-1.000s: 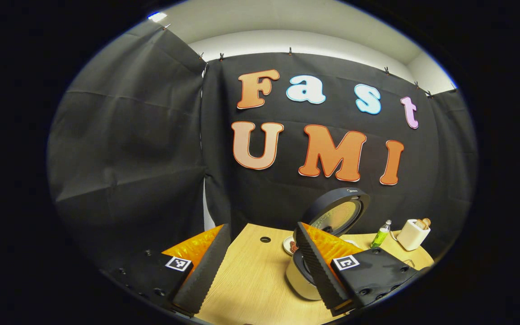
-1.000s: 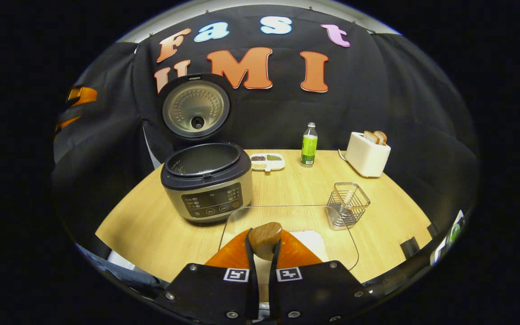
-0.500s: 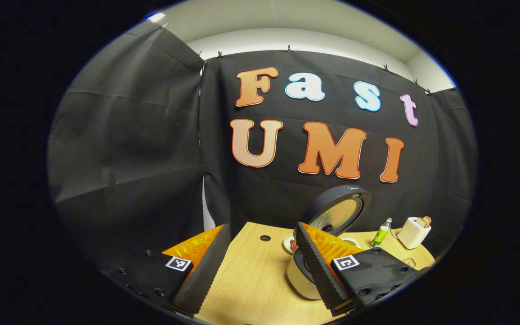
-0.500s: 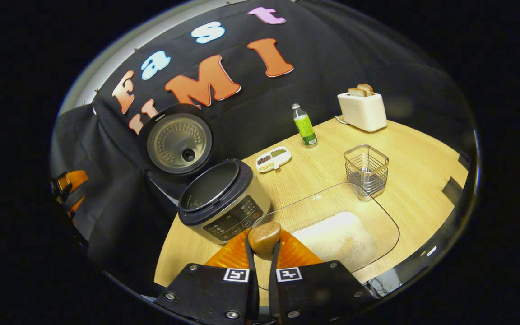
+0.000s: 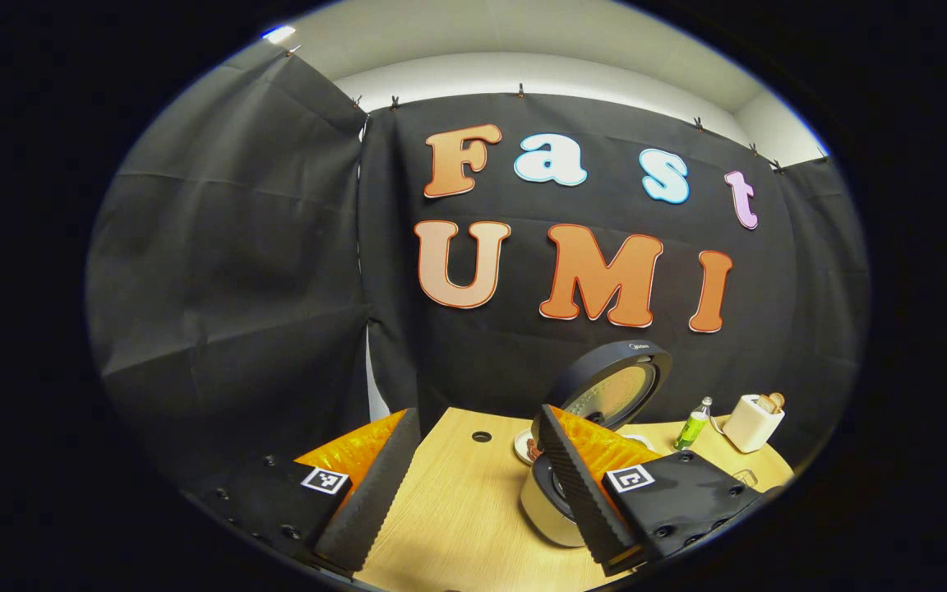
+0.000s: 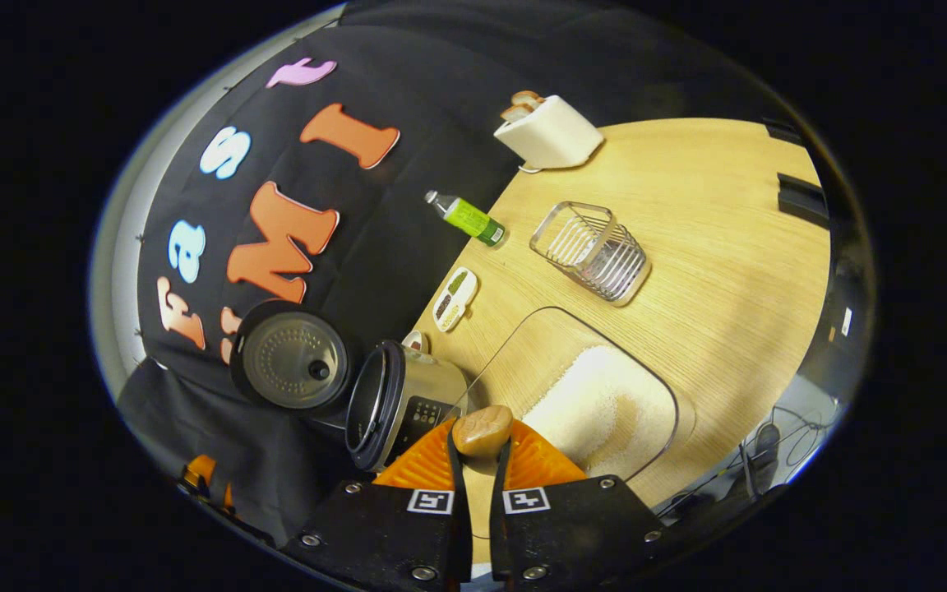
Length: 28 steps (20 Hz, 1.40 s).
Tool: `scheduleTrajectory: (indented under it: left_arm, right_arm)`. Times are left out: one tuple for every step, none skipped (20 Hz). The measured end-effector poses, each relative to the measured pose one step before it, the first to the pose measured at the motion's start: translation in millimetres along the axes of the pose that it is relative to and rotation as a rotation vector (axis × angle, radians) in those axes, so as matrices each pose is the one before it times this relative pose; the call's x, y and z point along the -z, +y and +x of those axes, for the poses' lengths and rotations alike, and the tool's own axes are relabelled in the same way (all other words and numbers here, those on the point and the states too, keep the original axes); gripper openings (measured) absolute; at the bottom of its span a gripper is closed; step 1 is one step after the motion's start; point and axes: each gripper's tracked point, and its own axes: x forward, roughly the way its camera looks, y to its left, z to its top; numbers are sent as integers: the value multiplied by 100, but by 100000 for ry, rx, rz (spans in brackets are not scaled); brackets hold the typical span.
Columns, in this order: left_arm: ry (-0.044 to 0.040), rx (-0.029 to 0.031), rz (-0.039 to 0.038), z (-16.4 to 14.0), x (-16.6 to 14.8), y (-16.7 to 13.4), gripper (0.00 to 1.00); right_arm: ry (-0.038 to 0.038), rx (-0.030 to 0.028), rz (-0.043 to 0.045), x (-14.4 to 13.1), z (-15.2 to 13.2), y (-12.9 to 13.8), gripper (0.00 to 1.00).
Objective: Close the left gripper, press the button to open the rice cooker; take a wooden spoon from the chopstick holder with the right hand, scoop a spoonful of rice and pour it into the rice cooker, then put the wooden spoon back into the chopstick holder.
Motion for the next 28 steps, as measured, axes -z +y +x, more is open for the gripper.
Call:
scheduleTrajectory:
  left_arm:
    - [-103,269,-277,45,42,-184,95]
    - [227,562,-620,-88,24,-229,95]
    - [269,683,-829,-11,90,-245,95]
    - [300,618,-689,70,72,-334,95]
    - [253,489,-305,-12,29,-212,94]
    - [159,406,-109,22,117,-168,95]
    - [191,433,-360,17,-17,-199,95]
    - [-237,520,-462,52,-142,-218,95]
    - [-513,233,-197,33,-222,-152,95]
    - [-373,247,95,-42,-45,-120,95]
    - [-389,207,460,21,-78,-173,95]
    - [7,458,591,-7,130,-172,95]
    - [-60,554,608,-17,68,-260,95]
    - [54,502,395,-14,68,-263,95]
    - [25,597,112,-30,55,-244,95]
    - [14,535,1,39,83,-238,95]
    - [21,366,0,25,20,-99,95]
    - [-5,228,26,-45,20,-1,95]
    - [-143,87,20,87,-15,-50,95]
    - [-20,257,104,6,58,-72,95]
    - [-42,298,115,-42,-50,-85,95]
    - [-123,291,186,47,53,-132,95]
    - [-66,282,247,66,-58,-19,95]
    - [30,161,284,6,122,-68,95]
    - [45,11,214,66,14,-27,95]
    - [12,-49,151,27,18,-96,95]
    - [-324,-324,705,10,-92,-15,95]
    - [-688,115,584,11,-49,-53,95]
  right_arm:
    - [55,-1036,3951,-381,-296,-177,8]
    - [238,-1426,4083,-334,-270,-178,8]
    - [-210,-1143,3738,-504,-200,-264,8]
    - [41,-1148,3952,-338,-213,-215,7]
    - [4,-843,4054,-234,-120,-64,7]
    - [28,-538,3805,-274,-85,-172,7]
    - [95,-381,2896,-83,-182,-192,7]
    - [-277,-432,1540,-201,-120,-29,8]
    - [-216,-193,753,-204,-310,-109,7]
    - [-302,74,626,-243,-244,-78,8]
    - [-405,-110,818,-365,-195,119,8]
    - [-683,-495,665,-429,-158,297,8]
    - [-601,-526,709,-394,-230,254,8]
    - [-505,-583,877,-333,-51,398,8]
    - [-248,-722,829,-298,-100,278,8]
    - [-166,-651,1232,-293,-61,303,7]
    - [15,-634,1242,-107,-149,268,7]
    - [-83,-272,1369,-191,-228,404,7]
    - [-20,162,924,-159,-245,364,7]
    - [-40,273,151,6,-180,301,8]
    - [-200,143,-419,70,-72,608,8]
    - [19,-153,-373,-40,-187,511,8]
    - [-70,-524,209,-45,-224,589,8]
    - [-140,-747,621,-161,-89,538,8]
    - [91,-908,798,-67,-78,578,7]
    - [136,-913,940,-81,-15,549,8]
    - [136,-831,939,33,36,514,7]
    - [1,-735,753,-121,-40,496,7]
